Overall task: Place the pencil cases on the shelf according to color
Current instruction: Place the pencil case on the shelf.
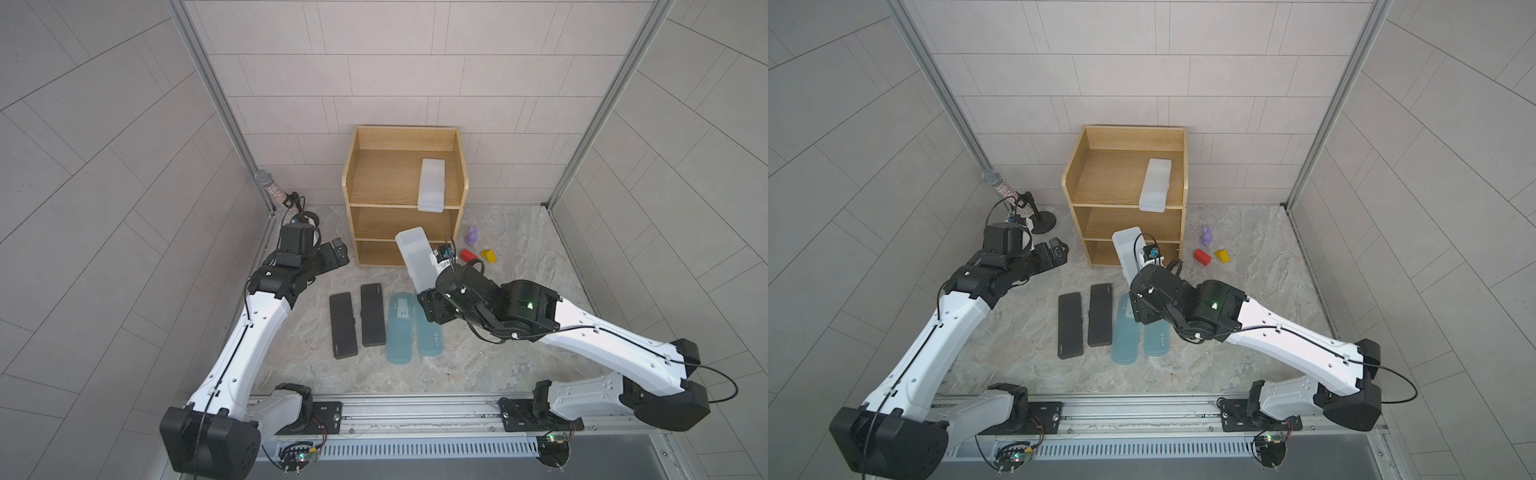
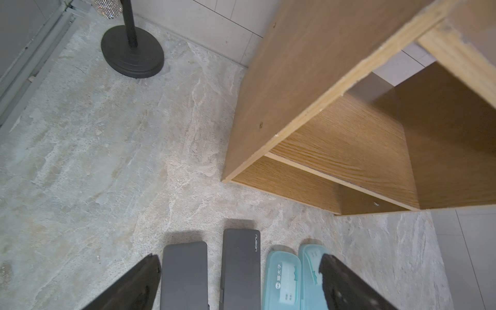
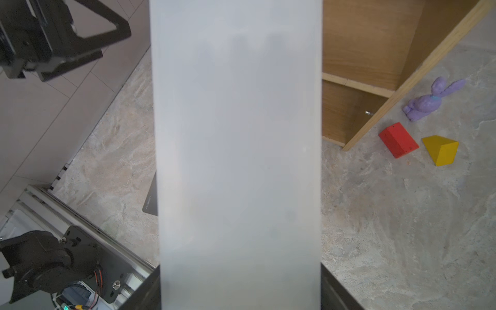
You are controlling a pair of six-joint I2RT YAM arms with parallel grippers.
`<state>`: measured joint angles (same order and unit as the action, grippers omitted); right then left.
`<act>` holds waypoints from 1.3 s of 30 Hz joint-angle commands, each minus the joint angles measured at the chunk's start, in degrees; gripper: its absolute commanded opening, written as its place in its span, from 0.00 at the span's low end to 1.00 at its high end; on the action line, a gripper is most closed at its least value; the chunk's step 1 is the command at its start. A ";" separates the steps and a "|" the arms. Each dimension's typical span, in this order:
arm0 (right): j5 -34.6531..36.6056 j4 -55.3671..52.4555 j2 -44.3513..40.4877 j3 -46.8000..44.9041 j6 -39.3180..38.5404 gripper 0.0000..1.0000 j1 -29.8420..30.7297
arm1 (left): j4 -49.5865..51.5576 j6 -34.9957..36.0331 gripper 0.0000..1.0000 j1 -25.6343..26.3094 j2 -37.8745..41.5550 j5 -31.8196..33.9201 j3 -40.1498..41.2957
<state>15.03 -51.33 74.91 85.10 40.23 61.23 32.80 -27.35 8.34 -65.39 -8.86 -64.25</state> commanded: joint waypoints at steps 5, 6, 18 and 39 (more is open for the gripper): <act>-1.41 0.68 6.87 13.91 -4.33 0.40 -4.25 | -2.45 0.54 1.00 -2.76 0.30 -4.45 0.95; -1.70 1.06 8.29 16.07 -4.68 0.40 -4.76 | -2.71 0.34 1.00 -2.86 0.72 -4.58 1.29; 2.91 1.60 31.01 44.34 -8.07 0.40 -10.58 | -4.56 -1.54 1.00 -3.37 1.23 -7.12 3.23; 1.28 3.81 50.29 65.47 -7.16 0.42 -21.14 | -6.17 -2.29 1.00 -4.45 2.38 -10.04 5.03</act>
<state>16.82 -50.22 123.83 149.36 32.86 40.58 27.46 -30.02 4.23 -64.16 -18.85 -59.59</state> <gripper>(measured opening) 0.734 0.996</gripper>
